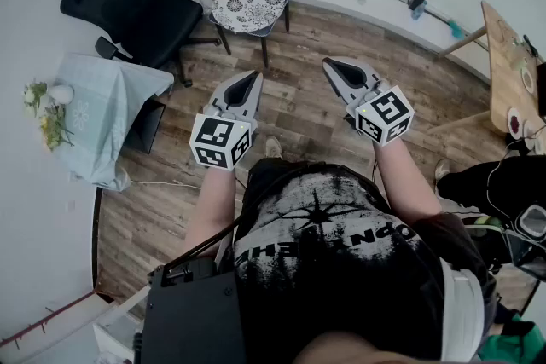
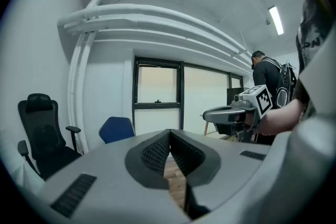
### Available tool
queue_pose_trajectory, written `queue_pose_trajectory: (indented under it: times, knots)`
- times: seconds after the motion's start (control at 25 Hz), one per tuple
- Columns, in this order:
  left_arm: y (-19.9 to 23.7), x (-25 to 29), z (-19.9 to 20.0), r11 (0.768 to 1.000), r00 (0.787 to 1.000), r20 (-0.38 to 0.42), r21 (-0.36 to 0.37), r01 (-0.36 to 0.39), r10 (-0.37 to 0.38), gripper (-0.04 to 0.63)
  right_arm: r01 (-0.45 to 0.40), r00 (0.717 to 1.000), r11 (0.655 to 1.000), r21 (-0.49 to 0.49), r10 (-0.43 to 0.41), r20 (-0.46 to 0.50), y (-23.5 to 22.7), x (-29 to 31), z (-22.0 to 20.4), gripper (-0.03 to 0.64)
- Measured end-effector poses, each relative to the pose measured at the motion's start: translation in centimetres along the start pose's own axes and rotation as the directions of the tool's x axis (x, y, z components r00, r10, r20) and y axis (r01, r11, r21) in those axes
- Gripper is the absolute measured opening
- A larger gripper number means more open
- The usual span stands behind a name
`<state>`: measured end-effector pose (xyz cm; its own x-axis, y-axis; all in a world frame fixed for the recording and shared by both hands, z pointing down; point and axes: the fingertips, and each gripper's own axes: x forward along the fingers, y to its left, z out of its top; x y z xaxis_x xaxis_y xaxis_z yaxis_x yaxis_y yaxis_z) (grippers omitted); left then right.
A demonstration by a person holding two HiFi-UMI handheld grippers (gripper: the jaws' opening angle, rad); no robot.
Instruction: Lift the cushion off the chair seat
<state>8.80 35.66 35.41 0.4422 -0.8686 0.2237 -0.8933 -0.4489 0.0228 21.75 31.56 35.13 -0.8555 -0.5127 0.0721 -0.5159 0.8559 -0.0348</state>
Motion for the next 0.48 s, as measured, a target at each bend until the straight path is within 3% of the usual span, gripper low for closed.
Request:
queue_pose_trajectory:
  times: [0.48]
  knots:
    - [-0.40,0.96,0.37,1.000,1.000,0.003,0.018,0.010,-0.010,0.012,-0.011,1.000,1.000,-0.011,0.011,-0.001,-0.26,0.22,0.31,0.017]
